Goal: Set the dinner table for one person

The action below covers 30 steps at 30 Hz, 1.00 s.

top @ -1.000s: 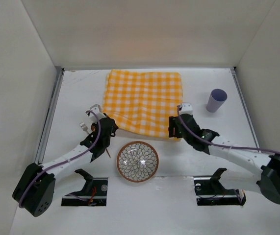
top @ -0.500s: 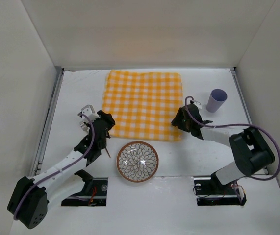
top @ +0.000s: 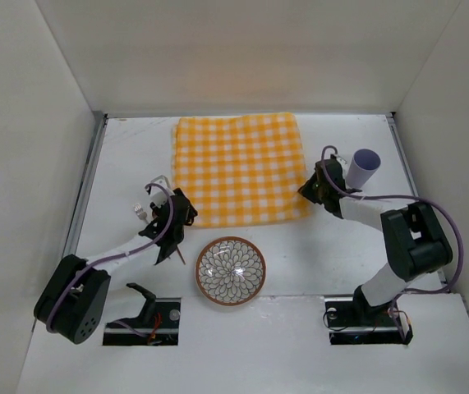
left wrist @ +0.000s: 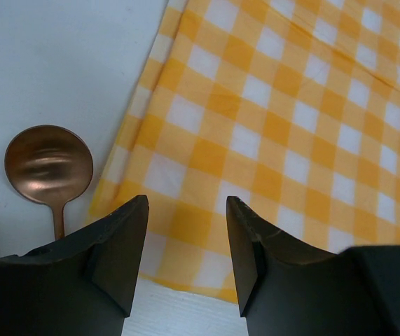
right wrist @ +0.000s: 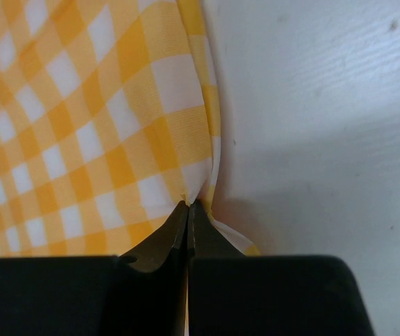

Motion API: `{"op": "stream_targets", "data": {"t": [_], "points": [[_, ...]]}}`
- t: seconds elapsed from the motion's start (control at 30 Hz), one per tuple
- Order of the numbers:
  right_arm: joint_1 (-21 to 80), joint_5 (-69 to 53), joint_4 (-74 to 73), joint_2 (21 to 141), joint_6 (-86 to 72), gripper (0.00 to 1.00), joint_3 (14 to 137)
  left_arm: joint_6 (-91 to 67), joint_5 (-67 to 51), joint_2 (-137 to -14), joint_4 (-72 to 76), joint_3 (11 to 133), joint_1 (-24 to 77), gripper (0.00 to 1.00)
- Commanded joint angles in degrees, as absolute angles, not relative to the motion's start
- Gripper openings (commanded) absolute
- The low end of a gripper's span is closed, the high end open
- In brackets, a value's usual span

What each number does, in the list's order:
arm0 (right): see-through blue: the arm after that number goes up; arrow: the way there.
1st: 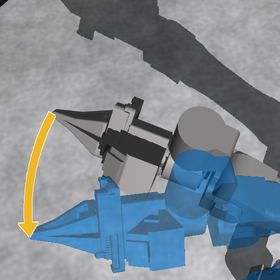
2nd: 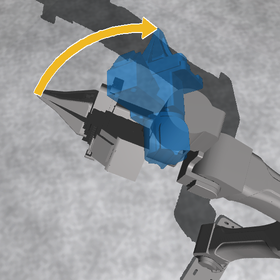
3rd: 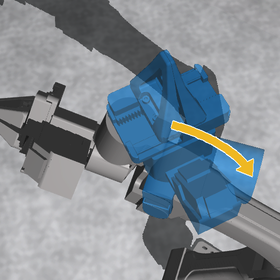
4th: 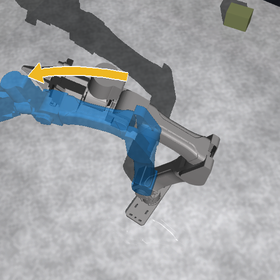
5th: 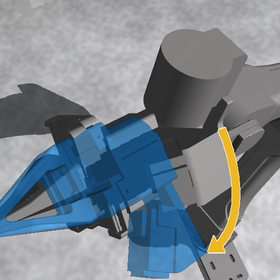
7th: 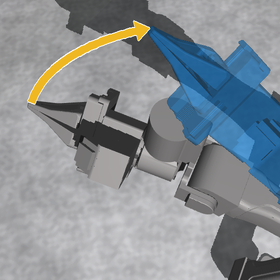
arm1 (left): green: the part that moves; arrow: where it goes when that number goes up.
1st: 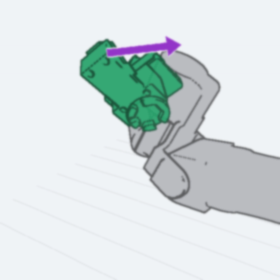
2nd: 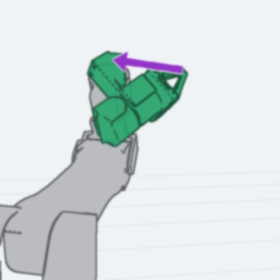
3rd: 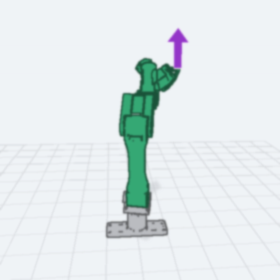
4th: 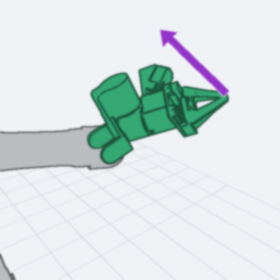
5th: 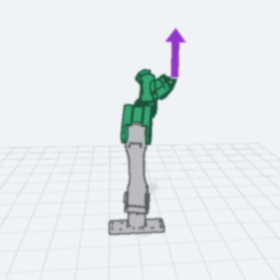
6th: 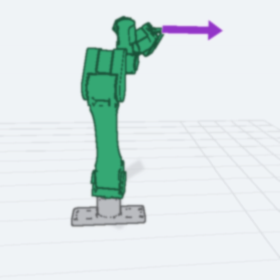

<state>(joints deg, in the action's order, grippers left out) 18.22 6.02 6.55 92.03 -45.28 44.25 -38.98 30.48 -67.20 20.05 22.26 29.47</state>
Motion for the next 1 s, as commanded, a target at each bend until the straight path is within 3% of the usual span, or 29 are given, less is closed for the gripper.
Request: {"op": "stream_targets", "data": {"t": [0.0,0.27,0.53,0.7,0.97], "points": [[15.87,9.66,8.53,91.76,-44.91,0.01,47.63,-38.32,28.48,-68.99,22.76,25.22,29.13,0.46],[12.52,11.08,8.79,91.14,-45.17,0.01,47.20,-37.27,28.74,-73.64,18.03,28.38,28.96,0.38],[14.46,10.02,10.55,90.62,-46.32,0.02,44.21,-37.53,26.55,-80.85,14.85,32.34,29.31,0.37],[15.16,9.32,10.63,87.63,-46.84,0.02,41.58,-38.49,25.93,-86.04,16.34,34.80,26.86,0.10],[16.04,6.60,11.95,86.83,-46.93,0.04,37.27,-40.87,26.37,-87.62,18.19,34.81,25.09,0.07]]}}
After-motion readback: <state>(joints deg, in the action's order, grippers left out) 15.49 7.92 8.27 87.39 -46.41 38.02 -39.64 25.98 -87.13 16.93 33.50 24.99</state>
